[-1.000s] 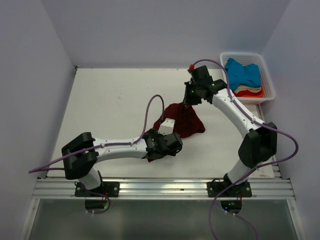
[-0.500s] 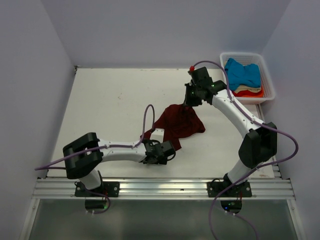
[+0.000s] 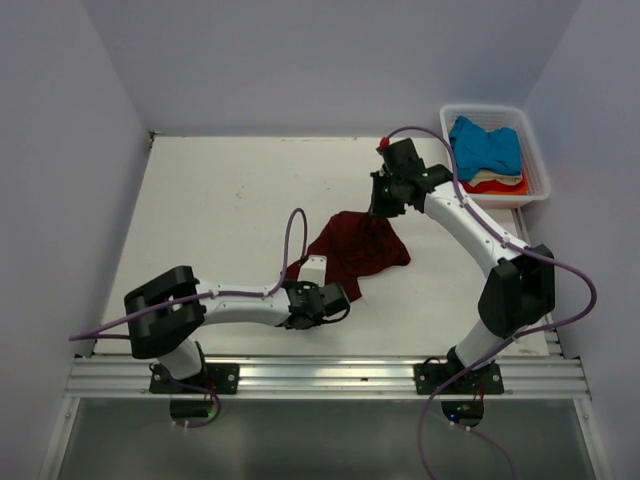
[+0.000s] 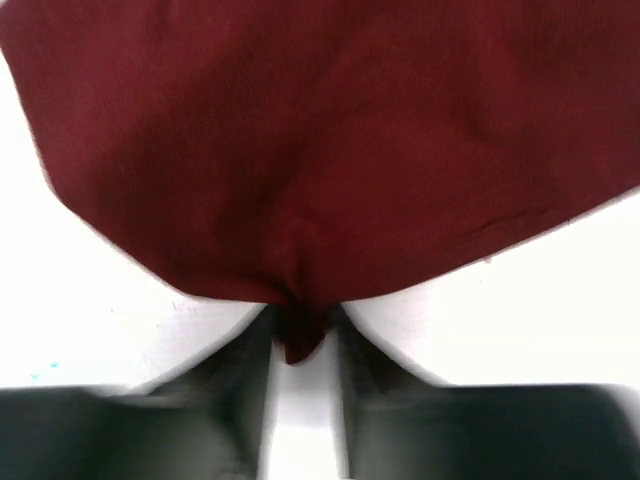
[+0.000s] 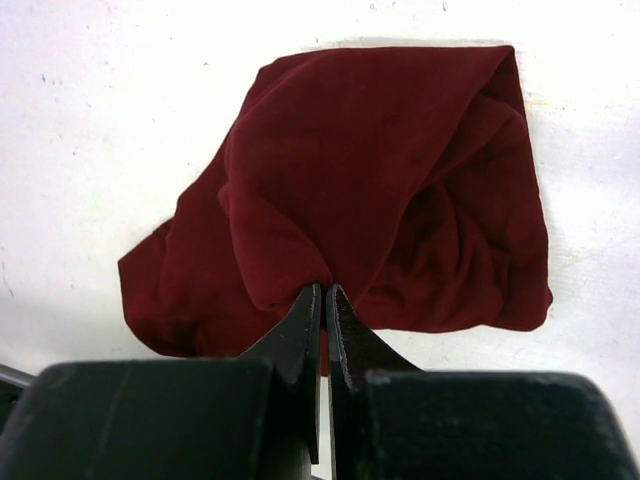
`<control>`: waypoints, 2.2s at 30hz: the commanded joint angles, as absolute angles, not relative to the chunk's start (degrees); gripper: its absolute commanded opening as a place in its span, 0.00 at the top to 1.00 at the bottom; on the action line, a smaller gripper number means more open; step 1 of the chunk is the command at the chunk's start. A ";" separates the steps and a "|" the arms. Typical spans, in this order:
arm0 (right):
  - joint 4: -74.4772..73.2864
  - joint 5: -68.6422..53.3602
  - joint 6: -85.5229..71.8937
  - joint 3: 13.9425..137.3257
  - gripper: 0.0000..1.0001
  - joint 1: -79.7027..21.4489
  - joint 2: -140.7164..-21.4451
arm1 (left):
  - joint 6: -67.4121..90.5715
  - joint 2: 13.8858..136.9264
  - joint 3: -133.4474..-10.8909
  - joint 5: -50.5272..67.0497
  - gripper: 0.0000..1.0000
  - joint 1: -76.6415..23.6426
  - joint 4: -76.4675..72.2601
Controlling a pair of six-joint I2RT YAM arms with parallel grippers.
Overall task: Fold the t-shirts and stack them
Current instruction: Flatten out the tshirt
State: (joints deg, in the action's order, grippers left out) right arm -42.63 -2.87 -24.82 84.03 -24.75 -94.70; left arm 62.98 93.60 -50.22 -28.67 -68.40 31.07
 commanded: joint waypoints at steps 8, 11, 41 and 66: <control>-41.66 -1.94 -24.26 81.83 1.00 -24.96 -91.06 | 68.29 95.03 -47.81 -31.64 1.00 -68.64 33.74; -41.49 -0.97 -24.35 80.69 1.00 -24.87 -90.97 | 68.82 88.44 -52.63 -36.01 1.00 -69.60 41.02; -34.99 -11.31 -30.14 60.57 0.36 -27.33 -74.45 | 49.84 74.97 -106.86 -61.96 1.00 -65.22 74.36; -30.13 -8.71 -27.34 70.92 0.34 -48.34 -80.07 | 16.80 85.96 -134.57 -59.94 1.00 -64.60 56.79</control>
State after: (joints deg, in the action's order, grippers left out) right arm -25.04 -15.11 -29.71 67.16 -48.40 -83.37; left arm 24.29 88.23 -133.78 -57.43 -64.90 65.71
